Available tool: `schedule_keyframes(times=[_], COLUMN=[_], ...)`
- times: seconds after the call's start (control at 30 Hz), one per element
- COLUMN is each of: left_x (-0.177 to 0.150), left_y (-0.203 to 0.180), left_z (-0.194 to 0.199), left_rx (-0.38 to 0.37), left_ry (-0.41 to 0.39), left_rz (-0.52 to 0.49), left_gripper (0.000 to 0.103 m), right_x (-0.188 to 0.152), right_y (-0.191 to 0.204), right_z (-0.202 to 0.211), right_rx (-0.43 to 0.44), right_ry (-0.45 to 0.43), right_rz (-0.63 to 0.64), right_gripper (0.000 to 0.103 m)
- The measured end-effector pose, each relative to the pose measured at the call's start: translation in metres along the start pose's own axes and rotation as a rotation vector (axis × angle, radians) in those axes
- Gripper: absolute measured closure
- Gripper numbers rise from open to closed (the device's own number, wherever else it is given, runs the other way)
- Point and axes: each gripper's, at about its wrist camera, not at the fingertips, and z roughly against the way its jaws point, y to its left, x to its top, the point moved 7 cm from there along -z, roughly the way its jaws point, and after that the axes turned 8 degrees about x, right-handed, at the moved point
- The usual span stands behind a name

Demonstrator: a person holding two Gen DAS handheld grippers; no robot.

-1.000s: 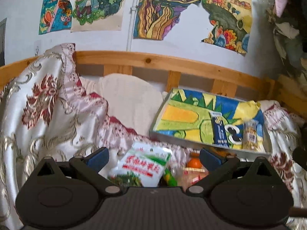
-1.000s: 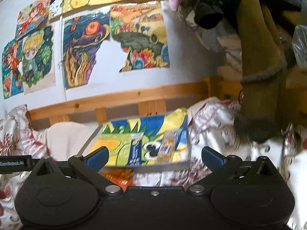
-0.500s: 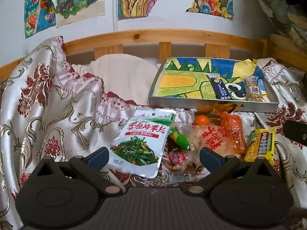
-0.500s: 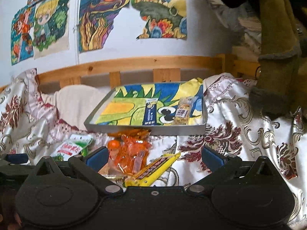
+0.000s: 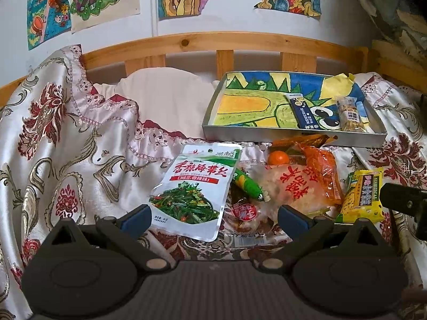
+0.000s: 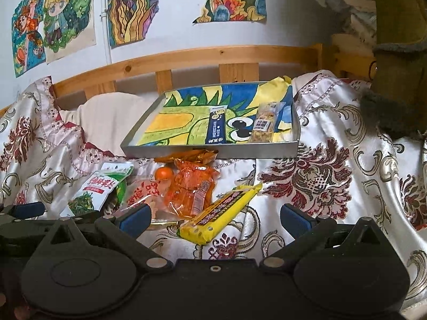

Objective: Organize snacks

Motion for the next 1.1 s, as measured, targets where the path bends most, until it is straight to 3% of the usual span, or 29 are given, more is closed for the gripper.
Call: schedule_keyframes(times=[0.2,0.5,0.77,0.9,1.1], left_x=[0.001,0.014,0.027,0.039,0.057], left_y=[0.0,-0.004,-0.001,-0.005,-0.026], left_z=[-0.003,-0.013,-0.034,-0.041,-0.058], left_rx=[-0.026,-0.125,-0.381,-0.479,-0.586], left_ry=[0.037,0.084,0.198,0.185,0.166], left_rz=[0.0,-0.057,0.084,0.127,0.09], left_gripper=[0.001,0.001,0.001,0.001,0.001], right_x=[-0.002,0.002,0.009,0.01,0.012], right_y=[-0.003,-0.004,-0.029,-0.04,-0.035], right_z=[-0.006,-0.028,-0.061,-0.067,-0.071], right_rx=[0.012,0.152,0.286,0.33,0.331], right_ry=[0.048,0.194,0.291,0.287,0.268], right_rz=[-0.018,-0.06,-0.153,-0.281,-0.224], right_gripper=[0.001,0.001,0.001,0.0,0.01])
